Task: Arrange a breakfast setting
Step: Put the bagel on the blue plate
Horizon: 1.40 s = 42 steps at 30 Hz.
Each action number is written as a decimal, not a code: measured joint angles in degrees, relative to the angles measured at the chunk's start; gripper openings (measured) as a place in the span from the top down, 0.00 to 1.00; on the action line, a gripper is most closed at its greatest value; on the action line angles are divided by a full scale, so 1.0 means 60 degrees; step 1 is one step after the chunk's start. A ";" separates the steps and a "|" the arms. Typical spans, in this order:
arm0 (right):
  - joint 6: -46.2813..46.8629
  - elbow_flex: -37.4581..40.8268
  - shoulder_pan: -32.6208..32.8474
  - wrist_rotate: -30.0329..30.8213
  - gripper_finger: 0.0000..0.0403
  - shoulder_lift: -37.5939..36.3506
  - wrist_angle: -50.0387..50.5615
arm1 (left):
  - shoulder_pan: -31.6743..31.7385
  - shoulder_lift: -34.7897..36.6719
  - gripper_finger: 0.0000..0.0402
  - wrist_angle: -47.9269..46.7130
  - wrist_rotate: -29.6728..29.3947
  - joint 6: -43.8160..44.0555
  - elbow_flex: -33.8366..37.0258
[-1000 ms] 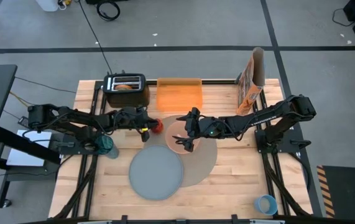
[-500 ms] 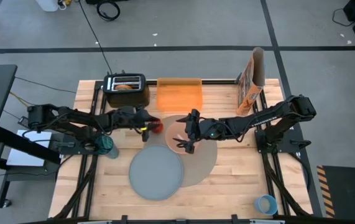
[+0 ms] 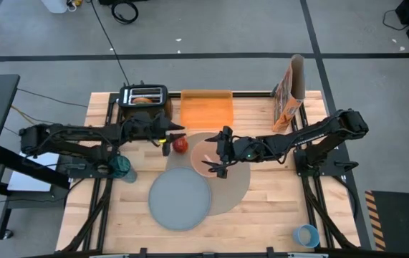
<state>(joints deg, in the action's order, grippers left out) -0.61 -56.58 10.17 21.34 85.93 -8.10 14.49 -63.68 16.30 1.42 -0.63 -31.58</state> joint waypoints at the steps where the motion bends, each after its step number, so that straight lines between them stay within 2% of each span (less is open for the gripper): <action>1: 0.0001 0.0000 0.0000 0.0000 0.04 -0.0036 0.0043 | 0.0073 0.0079 0.67 -0.0738 -0.0213 -0.0044 -0.0352; 5: 0.0007 0.0000 0.0007 -0.0043 0.04 -0.0062 0.0111 | 0.0415 0.0196 0.67 -0.3371 -0.1396 -0.0194 -0.1963; 12: 0.0180 0.0000 0.0157 -0.0066 0.04 -0.0065 0.0539 | 0.1098 0.0192 0.67 -0.7678 -0.2438 -0.1685 -0.4121; 18: 0.0181 0.0000 0.0478 -0.0073 0.04 -0.0069 0.0896 | 0.3243 0.0139 0.67 -1.0765 -0.2460 -0.3188 -0.5372; 24: 0.0179 0.0000 0.0608 -0.0080 0.04 -0.0069 0.0890 | 0.5364 -0.0443 0.67 -1.1856 -0.1655 -0.4459 -0.6308; 29: 0.0181 0.0000 0.0507 -0.0783 0.04 -0.0069 0.0882 | 0.5822 -0.1791 0.67 -1.2516 -0.1574 -0.5611 -0.6951; 34: 0.0184 0.0000 0.0463 -0.0823 0.04 -0.0069 0.0888 | 0.6189 -0.2864 0.67 -1.2872 -0.1626 -0.7244 -0.7366; 42: 0.0352 0.0000 0.0467 -0.0831 0.04 -0.0069 0.1344 | 0.6585 -0.3148 0.67 -1.3490 -0.1406 -0.8008 -0.7499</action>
<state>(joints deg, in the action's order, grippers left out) 1.50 -56.58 12.98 16.36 85.52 -0.04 54.00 -82.56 -64.65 -7.02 -48.68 -76.58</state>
